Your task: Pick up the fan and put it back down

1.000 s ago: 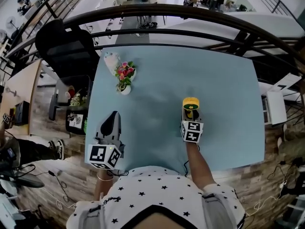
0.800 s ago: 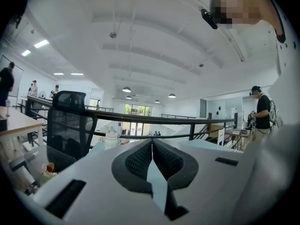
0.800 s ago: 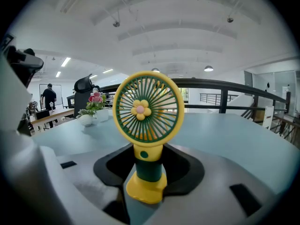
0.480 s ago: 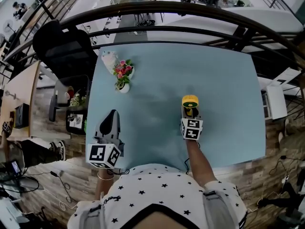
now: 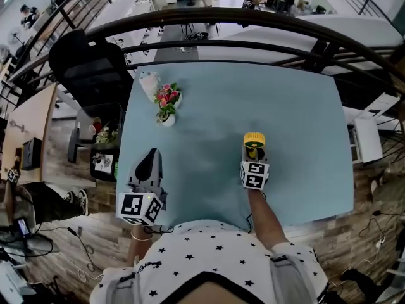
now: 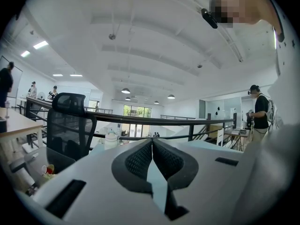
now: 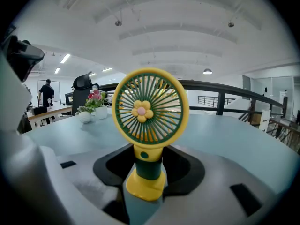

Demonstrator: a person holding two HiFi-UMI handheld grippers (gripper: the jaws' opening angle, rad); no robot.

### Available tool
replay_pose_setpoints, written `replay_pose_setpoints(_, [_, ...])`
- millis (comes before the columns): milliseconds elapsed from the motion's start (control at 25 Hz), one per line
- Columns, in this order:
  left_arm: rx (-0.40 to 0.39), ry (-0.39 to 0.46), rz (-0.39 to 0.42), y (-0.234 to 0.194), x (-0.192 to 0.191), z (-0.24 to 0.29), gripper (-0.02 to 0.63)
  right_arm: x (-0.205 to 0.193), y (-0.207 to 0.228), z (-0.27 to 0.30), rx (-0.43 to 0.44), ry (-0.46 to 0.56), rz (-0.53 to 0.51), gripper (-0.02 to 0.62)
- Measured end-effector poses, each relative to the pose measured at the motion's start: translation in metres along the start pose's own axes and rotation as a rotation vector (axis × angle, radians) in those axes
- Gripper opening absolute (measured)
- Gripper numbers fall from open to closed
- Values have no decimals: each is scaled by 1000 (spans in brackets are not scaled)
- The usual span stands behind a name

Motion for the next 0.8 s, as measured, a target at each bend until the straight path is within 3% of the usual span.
replay_pose_setpoints(480, [-30,20,-9,11,2,-7,29,-8,-5,-15,59,-48,23,284])
replay_pose_setpoints(800, [-107,28,-23,28,2,0,29,-15,-4,-48,69,-55,23,280])
Point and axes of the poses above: the fingertips, and each gripper's own axes: z forward along the fingers, y to its right, x out of its top, the point moved 8 cm from there along -z, backward along the fingers, and after that the axes turned 3 degrees about z, right-handed, at the moved point
